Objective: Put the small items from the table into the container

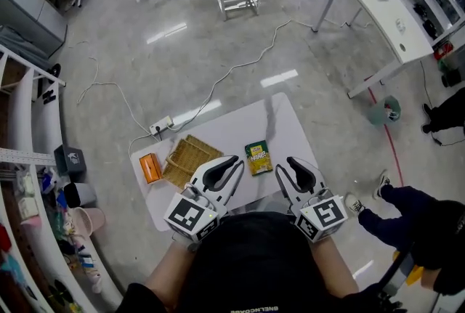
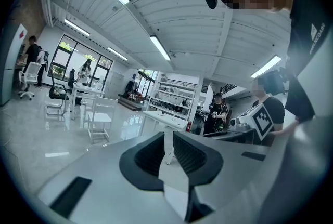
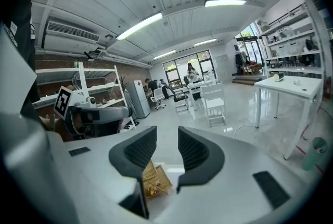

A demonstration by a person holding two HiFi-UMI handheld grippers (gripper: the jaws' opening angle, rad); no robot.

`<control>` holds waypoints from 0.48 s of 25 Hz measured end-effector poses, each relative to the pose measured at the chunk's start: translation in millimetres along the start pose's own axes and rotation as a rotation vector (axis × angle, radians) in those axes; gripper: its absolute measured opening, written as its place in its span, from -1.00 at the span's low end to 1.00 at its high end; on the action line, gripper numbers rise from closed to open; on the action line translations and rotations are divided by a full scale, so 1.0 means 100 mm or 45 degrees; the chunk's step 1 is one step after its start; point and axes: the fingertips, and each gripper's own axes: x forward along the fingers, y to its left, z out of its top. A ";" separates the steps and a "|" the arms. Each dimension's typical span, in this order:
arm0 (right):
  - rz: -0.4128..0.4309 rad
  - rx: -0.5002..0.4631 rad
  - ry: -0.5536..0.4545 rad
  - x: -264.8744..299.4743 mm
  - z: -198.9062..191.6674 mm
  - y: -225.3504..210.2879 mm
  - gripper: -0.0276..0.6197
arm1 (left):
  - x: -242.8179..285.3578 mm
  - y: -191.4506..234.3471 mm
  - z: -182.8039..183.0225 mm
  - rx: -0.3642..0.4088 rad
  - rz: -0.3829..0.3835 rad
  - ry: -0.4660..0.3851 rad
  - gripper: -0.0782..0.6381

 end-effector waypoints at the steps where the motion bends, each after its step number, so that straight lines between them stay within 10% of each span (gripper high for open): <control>1: 0.002 0.000 0.020 0.02 -0.04 -0.02 -0.56 | -0.02 0.01 -0.02 -0.006 0.015 0.002 -0.66; 12: 0.054 0.003 0.291 0.39 -0.73 -0.24 -0.48 | -0.27 0.14 -0.26 -0.081 0.162 0.051 -0.66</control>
